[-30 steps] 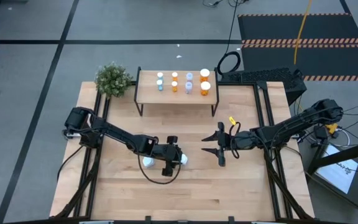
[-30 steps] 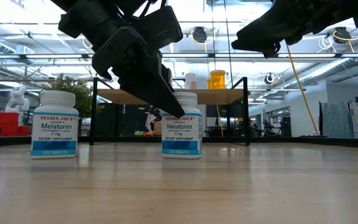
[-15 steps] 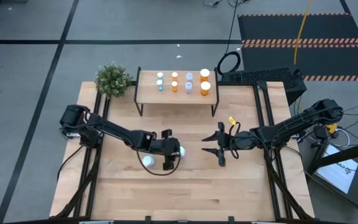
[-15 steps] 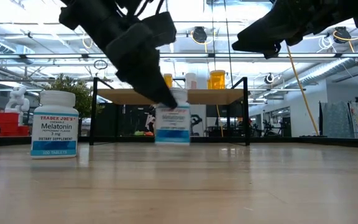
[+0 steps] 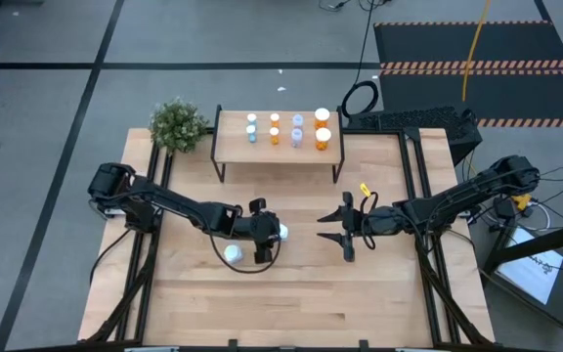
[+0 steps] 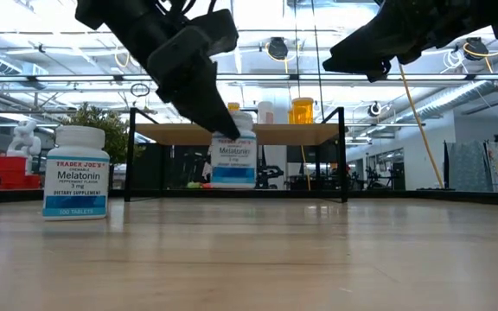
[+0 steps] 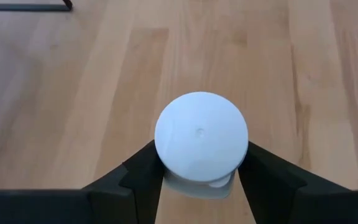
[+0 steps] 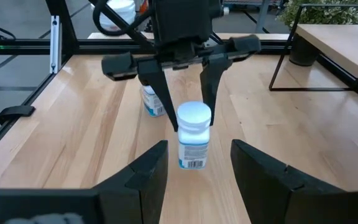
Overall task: Pick and place medicine bottles onto shelf by color
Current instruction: Put the right white medicine bottle on the shelf
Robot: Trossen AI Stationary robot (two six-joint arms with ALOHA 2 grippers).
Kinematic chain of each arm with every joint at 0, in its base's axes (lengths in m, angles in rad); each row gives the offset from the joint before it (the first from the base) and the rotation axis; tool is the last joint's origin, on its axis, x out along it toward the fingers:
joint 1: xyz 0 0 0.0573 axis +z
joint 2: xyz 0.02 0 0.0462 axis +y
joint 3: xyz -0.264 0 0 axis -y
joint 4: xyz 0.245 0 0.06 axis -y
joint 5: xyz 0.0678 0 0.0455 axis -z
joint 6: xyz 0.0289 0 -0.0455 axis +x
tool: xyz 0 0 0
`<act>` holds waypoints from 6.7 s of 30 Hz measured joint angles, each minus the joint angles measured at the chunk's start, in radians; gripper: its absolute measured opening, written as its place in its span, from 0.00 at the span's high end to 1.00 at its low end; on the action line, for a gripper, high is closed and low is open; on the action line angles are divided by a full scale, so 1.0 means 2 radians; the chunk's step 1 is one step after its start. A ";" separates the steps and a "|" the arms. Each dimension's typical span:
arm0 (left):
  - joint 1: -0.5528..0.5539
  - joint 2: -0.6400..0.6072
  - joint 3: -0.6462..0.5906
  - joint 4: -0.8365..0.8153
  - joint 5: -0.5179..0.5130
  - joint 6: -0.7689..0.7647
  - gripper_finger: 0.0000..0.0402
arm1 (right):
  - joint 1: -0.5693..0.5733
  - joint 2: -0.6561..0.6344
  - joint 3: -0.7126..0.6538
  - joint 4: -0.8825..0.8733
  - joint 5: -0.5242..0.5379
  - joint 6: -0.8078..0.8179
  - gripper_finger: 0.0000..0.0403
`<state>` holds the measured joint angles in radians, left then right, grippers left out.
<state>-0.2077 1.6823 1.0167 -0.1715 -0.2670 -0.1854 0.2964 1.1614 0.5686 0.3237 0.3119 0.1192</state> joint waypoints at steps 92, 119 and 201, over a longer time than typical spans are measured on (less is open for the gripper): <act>0.267 -0.244 0.087 -0.283 0.109 0.201 0.53 | 0.000 0.000 0.000 0.011 0.000 -0.013 0.58; 0.466 -0.244 0.169 -0.331 0.205 0.327 0.53 | 0.000 0.000 0.000 0.011 0.000 -0.019 0.58; 0.604 -0.084 0.145 -0.247 0.353 0.469 0.53 | 0.000 0.000 0.000 0.000 -0.001 -0.021 0.58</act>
<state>1.0003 1.5144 1.3070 -0.6660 0.4388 0.7521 0.2962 1.1618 0.5682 0.3229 0.3099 0.0772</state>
